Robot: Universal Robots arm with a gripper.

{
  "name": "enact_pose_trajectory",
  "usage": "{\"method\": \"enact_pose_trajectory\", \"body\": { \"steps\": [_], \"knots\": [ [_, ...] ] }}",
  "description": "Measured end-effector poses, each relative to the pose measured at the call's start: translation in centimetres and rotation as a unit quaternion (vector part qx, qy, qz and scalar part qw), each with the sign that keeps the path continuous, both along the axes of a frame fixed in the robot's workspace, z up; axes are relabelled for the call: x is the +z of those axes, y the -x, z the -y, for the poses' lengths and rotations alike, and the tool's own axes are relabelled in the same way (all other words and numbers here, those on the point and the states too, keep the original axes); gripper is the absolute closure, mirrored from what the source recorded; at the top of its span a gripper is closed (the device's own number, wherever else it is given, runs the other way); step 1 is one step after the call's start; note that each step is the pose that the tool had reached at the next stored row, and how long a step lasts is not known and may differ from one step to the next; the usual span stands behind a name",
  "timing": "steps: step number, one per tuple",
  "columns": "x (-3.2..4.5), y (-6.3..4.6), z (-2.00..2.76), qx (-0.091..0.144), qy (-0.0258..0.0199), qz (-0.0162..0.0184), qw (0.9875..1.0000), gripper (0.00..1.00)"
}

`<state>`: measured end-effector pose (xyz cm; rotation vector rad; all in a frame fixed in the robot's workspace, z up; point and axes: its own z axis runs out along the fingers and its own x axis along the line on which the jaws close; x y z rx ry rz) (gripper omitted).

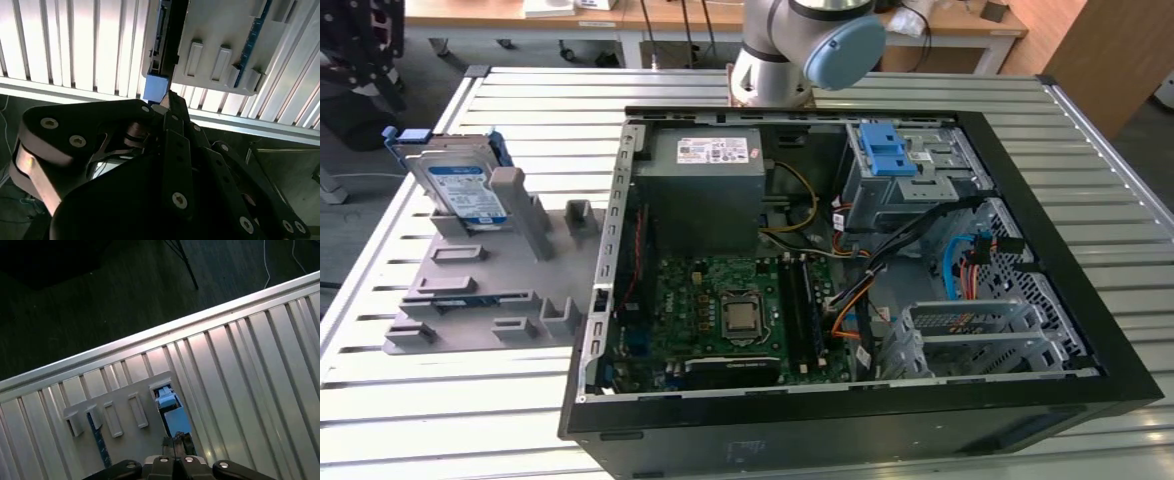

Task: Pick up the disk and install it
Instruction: 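Pick up the disk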

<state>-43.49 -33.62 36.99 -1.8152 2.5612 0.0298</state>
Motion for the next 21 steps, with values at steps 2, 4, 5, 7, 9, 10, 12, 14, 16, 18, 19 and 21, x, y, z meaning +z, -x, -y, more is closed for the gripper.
{"method": "enact_pose_trajectory", "body": {
  "steps": [2, 4, 5, 7, 9, 10, 12, 14, 16, 18, 19, 21],
  "knots": [
    [-0.02, 0.00, 0.00, 0.018, 0.0000, 0.0000, 0.9998, 0.89],
    [-0.04, 0.00, 0.00, 0.036, 0.0000, 0.0000, 0.9994, 0.89],
    [-0.06, 0.00, 0.00, 0.045, 0.0000, 0.0000, 0.9990, 0.89],
    [-0.08, 0.00, 0.00, 0.063, 0.0000, 0.0001, 0.9980, 0.89],
    [-0.10, 0.00, 0.00, 0.080, 0.0000, 0.0003, 0.9968, 0.89],
    [-0.11, 0.00, 0.00, 0.088, 0.0000, 0.0005, 0.9961, 0.89],
    [-0.14, 0.02, 0.00, 0.097, 0.0000, 0.0011, 0.9953, 0.89],
    [-0.15, 0.05, 0.00, 0.098, 0.0001, 0.0014, 0.9952, 0.89],
    [-0.14, 0.05, 0.00, 0.098, 0.0001, 0.0014, 0.9952, 0.89],
    [-0.13, 0.06, 0.00, 0.098, 0.0001, 0.0013, 0.9952, 0.77],
    [-0.13, 0.06, 0.00, 0.098, 0.0001, 0.0013, 0.9952, 0.77],
    [-0.14, 0.06, 0.00, 0.098, 0.0001, 0.0013, 0.9952, 0.65]
  ]
}}
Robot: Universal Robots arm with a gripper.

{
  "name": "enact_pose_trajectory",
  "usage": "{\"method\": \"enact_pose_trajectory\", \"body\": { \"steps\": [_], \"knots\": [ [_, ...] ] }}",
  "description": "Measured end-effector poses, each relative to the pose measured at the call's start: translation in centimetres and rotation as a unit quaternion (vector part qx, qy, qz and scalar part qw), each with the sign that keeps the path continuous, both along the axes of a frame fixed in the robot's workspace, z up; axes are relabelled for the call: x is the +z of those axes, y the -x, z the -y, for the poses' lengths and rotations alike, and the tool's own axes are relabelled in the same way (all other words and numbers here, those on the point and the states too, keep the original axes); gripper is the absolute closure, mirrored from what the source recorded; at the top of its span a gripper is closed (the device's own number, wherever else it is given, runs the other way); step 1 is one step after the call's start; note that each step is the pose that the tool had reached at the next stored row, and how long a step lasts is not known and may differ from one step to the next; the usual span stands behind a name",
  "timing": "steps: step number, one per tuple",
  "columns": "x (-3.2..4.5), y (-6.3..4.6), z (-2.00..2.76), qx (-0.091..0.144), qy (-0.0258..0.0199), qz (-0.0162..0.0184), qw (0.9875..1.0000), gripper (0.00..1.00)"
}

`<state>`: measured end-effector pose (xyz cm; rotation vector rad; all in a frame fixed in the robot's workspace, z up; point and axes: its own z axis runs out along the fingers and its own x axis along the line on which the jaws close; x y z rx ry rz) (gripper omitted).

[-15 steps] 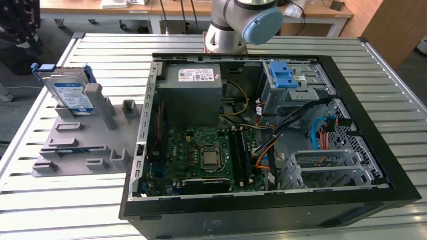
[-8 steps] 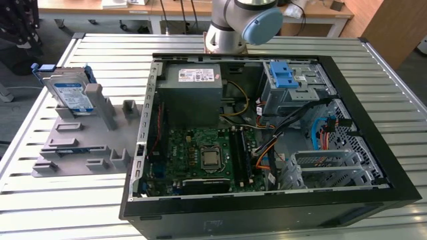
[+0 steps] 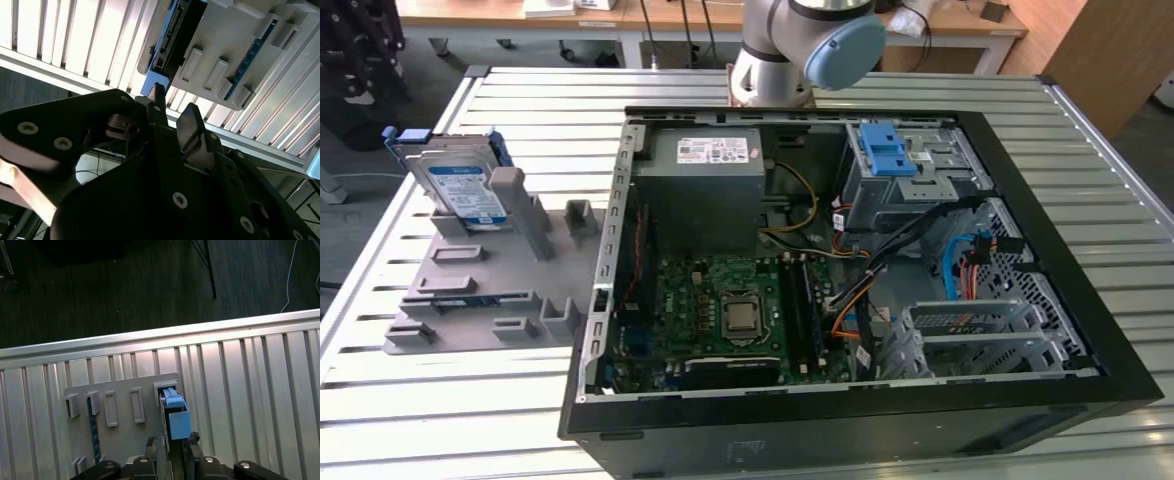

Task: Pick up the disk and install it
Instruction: 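Pick up the disk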

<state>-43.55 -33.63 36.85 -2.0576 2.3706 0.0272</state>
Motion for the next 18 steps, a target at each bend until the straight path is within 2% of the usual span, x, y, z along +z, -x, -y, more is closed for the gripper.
{"method": "enact_pose_trajectory", "body": {
  "steps": [1, 3, 6, 7, 13, 18],
  "knots": [
    [0.00, 0.0, 0.00, 0.000, 0.0000, 0.0000, 1.0000, 0.65],
    [-0.02, 0.0, 0.00, 0.000, 0.0000, 0.0001, 1.0000, 0.53],
    [-0.15, 0.0, 0.00, 0.003, 0.0000, 0.0008, 1.0000, 0.47],
    [-0.20, 0.0, 0.00, 0.006, 0.0000, 0.0011, 1.0000, 0.41],
    [-0.68, 0.0, 0.00, 0.031, 0.0000, 0.0037, 0.9995, 0.41],
    [-1.37, 0.1, -0.06, 0.032, 0.0016, 0.0038, 0.9995, 0.41]
  ]
}}
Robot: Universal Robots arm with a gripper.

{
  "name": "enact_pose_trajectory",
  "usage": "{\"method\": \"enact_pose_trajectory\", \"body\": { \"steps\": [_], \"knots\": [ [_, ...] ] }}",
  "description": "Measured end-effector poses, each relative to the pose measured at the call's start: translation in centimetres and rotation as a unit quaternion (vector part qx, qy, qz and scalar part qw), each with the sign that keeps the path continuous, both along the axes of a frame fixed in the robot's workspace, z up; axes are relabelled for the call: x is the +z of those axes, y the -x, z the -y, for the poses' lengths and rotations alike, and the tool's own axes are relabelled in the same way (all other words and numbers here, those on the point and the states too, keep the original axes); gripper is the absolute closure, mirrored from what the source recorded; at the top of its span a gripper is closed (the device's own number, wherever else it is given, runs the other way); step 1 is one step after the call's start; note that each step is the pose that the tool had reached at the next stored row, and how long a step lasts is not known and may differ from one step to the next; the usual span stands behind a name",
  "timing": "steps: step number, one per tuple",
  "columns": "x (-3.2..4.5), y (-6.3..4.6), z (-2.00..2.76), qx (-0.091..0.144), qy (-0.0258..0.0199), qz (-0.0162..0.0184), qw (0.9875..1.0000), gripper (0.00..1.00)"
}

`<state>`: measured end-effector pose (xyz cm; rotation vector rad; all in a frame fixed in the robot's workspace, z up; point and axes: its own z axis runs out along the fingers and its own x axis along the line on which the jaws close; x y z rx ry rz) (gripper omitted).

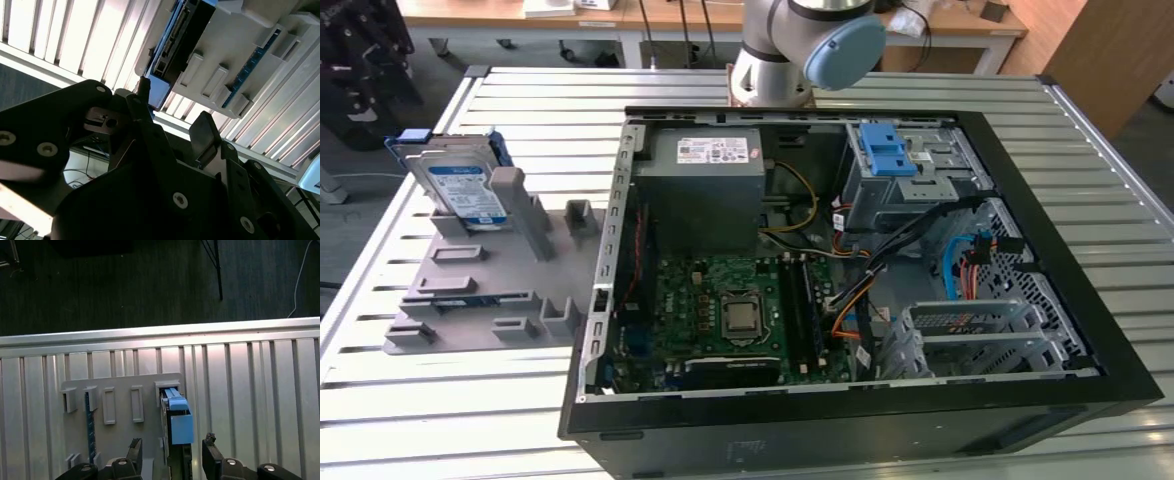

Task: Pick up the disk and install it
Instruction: 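Pick up the disk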

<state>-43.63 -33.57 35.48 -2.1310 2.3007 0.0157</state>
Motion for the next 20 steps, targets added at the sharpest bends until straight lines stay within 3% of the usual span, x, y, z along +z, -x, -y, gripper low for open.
{"method": "enact_pose_trajectory", "body": {
  "steps": [9, 20],
  "knots": [
    [-0.51, 0.0, -0.08, 0.000, 0.0008, 0.0000, 1.0000, 0.41],
    [-1.66, 0.2, -0.39, 0.002, 0.0011, 0.0004, 1.0000, 0.41]
  ]
}}
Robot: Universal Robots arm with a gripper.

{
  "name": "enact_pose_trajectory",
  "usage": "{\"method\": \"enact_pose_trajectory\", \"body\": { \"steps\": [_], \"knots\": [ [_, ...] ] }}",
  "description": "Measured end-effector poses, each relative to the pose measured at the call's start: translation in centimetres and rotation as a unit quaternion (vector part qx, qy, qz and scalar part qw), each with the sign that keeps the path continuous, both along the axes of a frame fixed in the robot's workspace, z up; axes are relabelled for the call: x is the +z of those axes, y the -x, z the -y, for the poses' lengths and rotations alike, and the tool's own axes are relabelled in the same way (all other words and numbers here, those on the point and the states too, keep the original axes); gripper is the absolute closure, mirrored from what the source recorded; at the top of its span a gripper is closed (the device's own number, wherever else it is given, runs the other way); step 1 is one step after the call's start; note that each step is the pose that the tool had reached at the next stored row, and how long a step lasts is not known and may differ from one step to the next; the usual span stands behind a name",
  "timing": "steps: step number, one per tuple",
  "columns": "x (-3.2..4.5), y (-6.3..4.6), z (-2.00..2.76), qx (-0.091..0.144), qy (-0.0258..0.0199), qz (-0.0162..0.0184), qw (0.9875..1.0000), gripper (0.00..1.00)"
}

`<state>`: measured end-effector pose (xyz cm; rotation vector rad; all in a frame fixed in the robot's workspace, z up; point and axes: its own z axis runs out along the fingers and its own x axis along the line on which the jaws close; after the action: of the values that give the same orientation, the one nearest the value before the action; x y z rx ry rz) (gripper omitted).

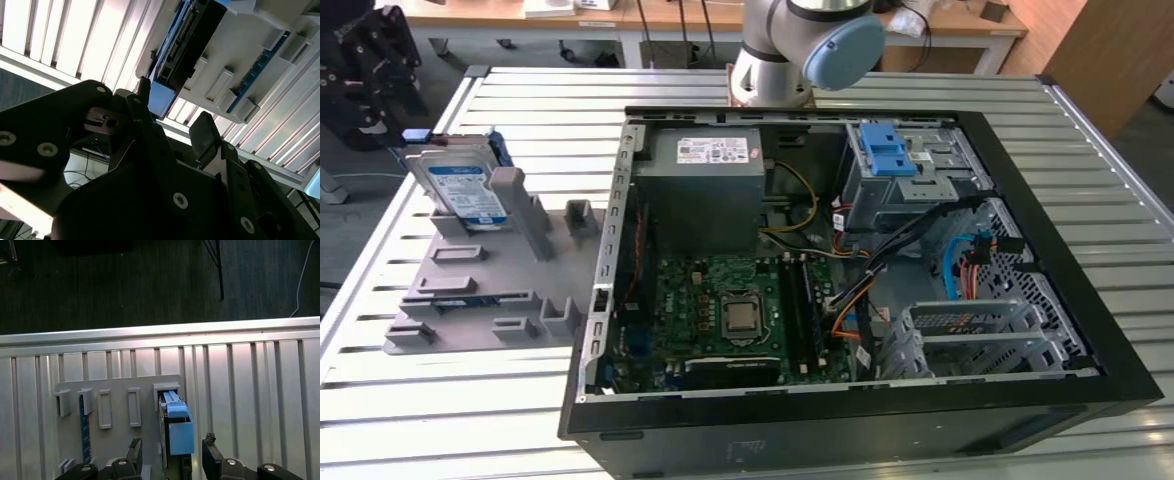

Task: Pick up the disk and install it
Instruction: 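Pick up the disk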

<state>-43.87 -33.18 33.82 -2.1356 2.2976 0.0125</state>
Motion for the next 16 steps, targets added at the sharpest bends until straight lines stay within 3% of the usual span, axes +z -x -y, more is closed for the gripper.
{"method": "enact_pose_trajectory", "body": {
  "steps": [16],
  "knots": [
    [-1.78, 0.6, -0.28, 0.000, -0.0012, 0.0006, 1.0000, 0.41]
  ]
}}
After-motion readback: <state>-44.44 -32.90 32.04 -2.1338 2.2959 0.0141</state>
